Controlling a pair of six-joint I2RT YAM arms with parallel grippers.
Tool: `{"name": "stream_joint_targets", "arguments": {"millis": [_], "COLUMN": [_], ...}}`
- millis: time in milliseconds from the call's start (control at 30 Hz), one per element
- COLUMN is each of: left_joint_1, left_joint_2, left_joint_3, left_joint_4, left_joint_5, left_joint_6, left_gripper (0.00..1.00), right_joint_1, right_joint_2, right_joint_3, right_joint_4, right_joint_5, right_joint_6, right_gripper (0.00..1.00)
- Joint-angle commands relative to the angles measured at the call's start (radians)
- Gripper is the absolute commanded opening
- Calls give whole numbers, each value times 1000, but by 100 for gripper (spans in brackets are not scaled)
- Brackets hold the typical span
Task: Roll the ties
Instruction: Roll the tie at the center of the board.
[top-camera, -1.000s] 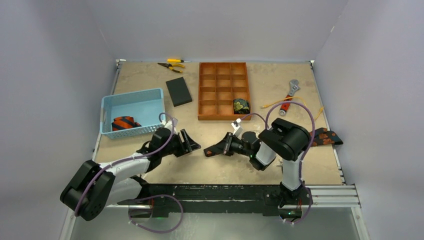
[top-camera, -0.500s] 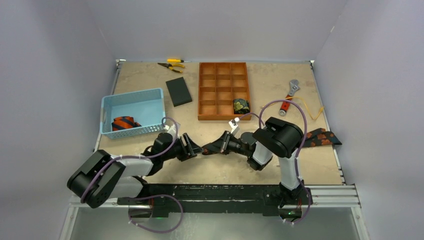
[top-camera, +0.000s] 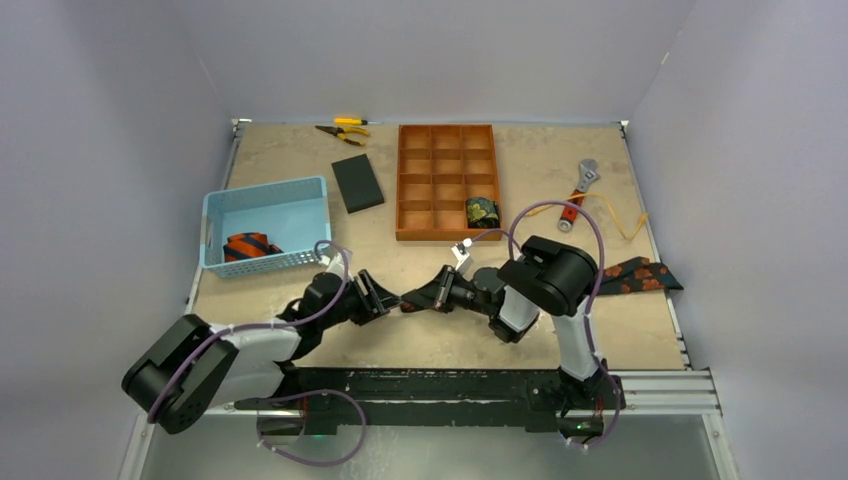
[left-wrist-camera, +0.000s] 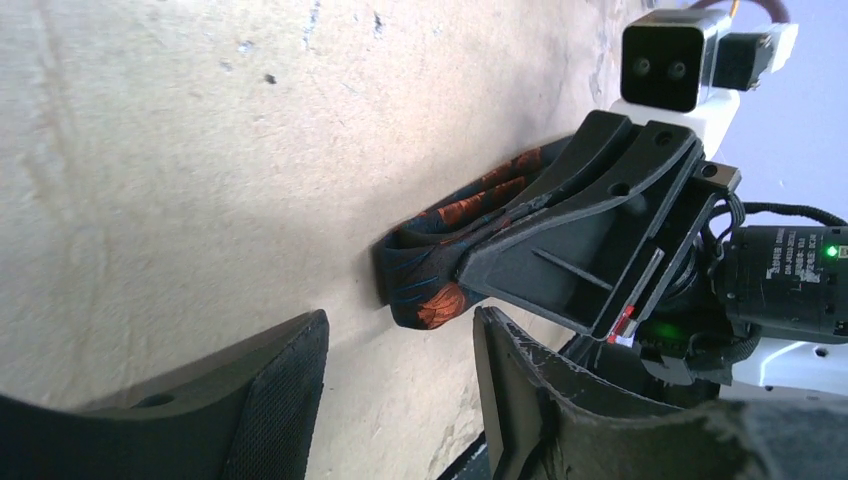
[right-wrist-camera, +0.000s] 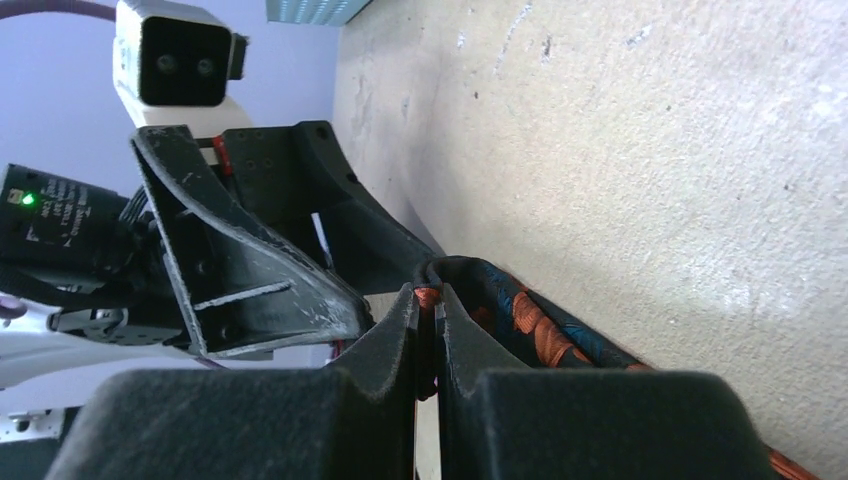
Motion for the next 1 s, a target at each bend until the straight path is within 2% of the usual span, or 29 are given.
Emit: {"name": "stream_joint_targets", "arguments": {"millis": [0, 300, 533, 967], "left_joint_1": [-1, 0, 0, -1], "left_joint_2": [-83, 18, 8, 25], "left_joint_3": [-25, 3, 19, 42], "left_joint_4": [-72, -3, -42, -46], "left_joint_5": [-88, -48, -62, -63], "left_joint_6": [-4, 2, 27, 44], "left_gripper": [54, 54, 54, 54], "right_joint_1": [10, 10, 11, 10], "right_joint_2": [-20, -154, -307, -513], "right_joint_3": [-3, 11, 59, 45], "right_joint_4": [-39, -359, -642, -900], "right_joint_5": [79, 158, 259, 338], "right_joint_6": [-8, -127, -230, -312], "right_gripper": [0, 0, 4, 0]}}
